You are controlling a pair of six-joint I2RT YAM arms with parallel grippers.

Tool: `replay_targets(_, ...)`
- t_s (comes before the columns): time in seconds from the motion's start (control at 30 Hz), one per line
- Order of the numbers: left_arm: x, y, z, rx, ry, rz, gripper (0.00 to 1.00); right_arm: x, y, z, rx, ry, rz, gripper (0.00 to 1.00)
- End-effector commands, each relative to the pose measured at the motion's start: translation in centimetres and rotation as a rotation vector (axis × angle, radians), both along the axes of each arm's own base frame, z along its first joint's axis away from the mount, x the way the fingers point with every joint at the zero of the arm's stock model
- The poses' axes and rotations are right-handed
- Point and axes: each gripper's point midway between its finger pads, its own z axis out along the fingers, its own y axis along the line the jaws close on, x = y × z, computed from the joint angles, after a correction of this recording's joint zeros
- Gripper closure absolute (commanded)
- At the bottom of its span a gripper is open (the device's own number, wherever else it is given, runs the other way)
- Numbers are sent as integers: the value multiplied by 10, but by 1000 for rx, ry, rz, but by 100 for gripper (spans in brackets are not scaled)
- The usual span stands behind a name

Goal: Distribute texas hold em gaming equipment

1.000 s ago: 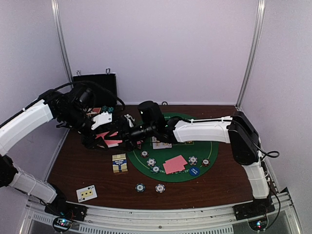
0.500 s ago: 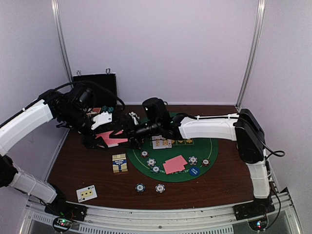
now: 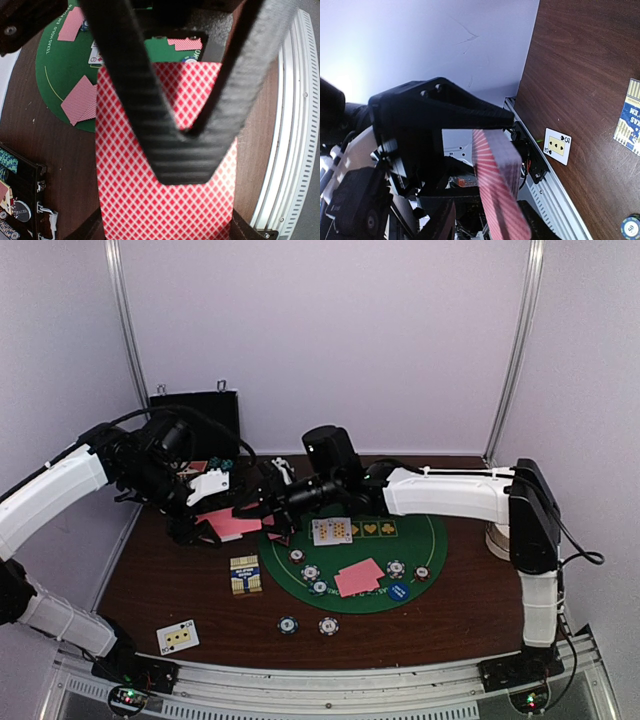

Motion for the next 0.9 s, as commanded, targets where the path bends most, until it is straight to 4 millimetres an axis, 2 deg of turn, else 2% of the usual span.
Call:
replay_targets(0.0,2,-5,12,-46,-39,-3,100,-7,-14,26,24,-26,12,65)
replay_targets(0.17,3,-4,10,-42,-38,-1,100,-8,-17,18,-9,-9,18,80)
replay_targets(0.47,3,-5,11,-43,-38,-1,100,-4,-26,19,-30,-11,11,99)
replay_targets(0.67,4,-4,9,-33,-39,2,100,8,-43,24,-43,-28,-14,100)
replay_targets(0.87,4,-4,9,-34,-40,2,100,36,-79,15,-110,-45,-77,100)
